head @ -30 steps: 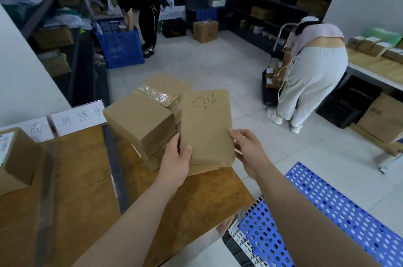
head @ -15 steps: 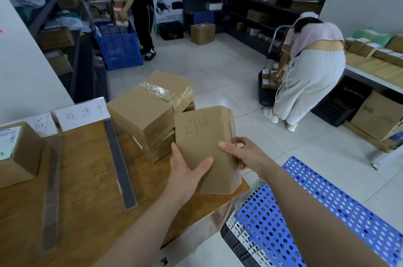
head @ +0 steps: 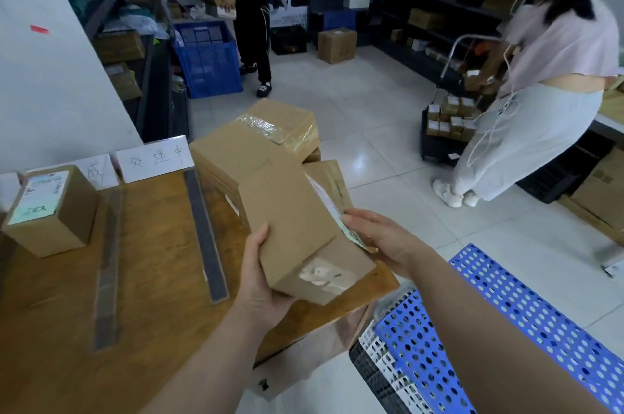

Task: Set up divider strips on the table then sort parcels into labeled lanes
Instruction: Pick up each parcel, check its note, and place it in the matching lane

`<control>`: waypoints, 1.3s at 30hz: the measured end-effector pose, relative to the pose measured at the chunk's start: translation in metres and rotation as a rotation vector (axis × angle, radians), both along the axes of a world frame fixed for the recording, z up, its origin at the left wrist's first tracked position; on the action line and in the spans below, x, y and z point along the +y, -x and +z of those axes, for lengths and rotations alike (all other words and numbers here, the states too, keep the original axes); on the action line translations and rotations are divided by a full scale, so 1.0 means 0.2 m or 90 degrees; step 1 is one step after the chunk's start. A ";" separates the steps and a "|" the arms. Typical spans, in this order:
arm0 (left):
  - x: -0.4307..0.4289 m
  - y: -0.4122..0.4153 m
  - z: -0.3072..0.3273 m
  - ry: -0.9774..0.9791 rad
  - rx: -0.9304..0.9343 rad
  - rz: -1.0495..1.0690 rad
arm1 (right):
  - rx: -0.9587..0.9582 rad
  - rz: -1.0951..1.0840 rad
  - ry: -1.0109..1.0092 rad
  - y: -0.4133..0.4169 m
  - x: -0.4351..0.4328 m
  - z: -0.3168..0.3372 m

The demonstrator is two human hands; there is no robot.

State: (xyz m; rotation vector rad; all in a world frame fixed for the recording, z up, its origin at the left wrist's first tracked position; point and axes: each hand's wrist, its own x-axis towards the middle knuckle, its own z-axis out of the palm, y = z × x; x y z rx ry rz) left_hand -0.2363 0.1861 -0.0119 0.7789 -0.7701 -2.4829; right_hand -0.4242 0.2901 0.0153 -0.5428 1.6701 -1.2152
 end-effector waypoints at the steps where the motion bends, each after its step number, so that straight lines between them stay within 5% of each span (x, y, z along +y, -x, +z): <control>1: -0.02 -0.01 0.00 -0.021 0.020 0.012 | -0.019 0.011 -0.013 -0.01 -0.01 -0.01; 5: -0.09 -0.04 -0.02 -0.060 -0.021 0.029 | -0.103 0.021 0.057 -0.03 -0.07 -0.01; 12: -0.13 -0.10 -0.02 0.183 -0.204 0.112 | -0.033 0.039 0.101 -0.06 -0.14 0.01; 17: -0.11 -0.14 0.00 0.250 -0.133 0.032 | -0.010 0.042 0.102 -0.11 -0.19 0.02; 22: -0.19 -0.23 0.03 0.264 -0.231 0.109 | 0.013 0.076 0.106 -0.20 -0.32 0.06; 31: -0.49 -0.68 0.12 0.141 -0.205 0.330 | -0.001 0.191 0.154 -0.60 -0.71 0.18; 39: -0.72 -1.22 0.17 0.149 -0.278 0.386 | 0.033 0.317 0.131 -1.11 -1.05 0.19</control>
